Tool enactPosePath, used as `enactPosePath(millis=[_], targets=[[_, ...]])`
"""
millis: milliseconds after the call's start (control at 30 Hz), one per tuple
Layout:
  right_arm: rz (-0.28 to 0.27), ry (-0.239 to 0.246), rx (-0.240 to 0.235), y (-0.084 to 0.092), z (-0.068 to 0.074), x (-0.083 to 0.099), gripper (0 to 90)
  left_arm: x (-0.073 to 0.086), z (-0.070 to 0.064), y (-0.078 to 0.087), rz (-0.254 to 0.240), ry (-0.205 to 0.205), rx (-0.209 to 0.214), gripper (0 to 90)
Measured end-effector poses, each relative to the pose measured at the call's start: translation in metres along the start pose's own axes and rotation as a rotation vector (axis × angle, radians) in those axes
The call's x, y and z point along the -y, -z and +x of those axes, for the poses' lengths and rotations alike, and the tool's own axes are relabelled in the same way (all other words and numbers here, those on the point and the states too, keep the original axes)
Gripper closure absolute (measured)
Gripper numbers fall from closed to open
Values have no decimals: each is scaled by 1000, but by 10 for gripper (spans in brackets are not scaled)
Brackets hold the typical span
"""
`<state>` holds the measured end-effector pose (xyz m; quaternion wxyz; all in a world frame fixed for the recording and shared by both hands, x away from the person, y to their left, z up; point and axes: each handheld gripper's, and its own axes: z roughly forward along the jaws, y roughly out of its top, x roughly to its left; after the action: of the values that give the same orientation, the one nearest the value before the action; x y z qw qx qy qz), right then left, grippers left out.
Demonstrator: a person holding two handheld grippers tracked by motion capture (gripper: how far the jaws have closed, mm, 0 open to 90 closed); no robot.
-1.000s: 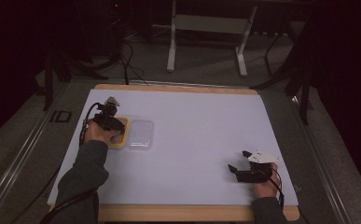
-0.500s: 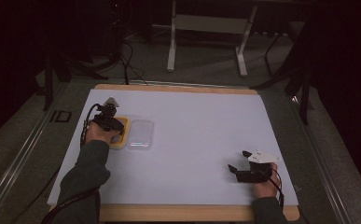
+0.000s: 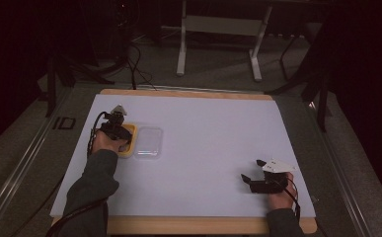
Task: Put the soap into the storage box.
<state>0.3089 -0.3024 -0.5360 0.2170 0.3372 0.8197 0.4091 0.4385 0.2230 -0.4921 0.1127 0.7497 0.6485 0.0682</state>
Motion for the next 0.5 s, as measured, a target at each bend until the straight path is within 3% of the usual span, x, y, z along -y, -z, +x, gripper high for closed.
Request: enactPosePath(millis=[267, 500], targets=[[1, 1, 1, 0, 0, 0, 154, 2, 5, 3, -21, 29, 29, 436], [2, 3, 1, 0, 0, 0, 154, 4, 9, 9, -35, 26, 47, 391]])
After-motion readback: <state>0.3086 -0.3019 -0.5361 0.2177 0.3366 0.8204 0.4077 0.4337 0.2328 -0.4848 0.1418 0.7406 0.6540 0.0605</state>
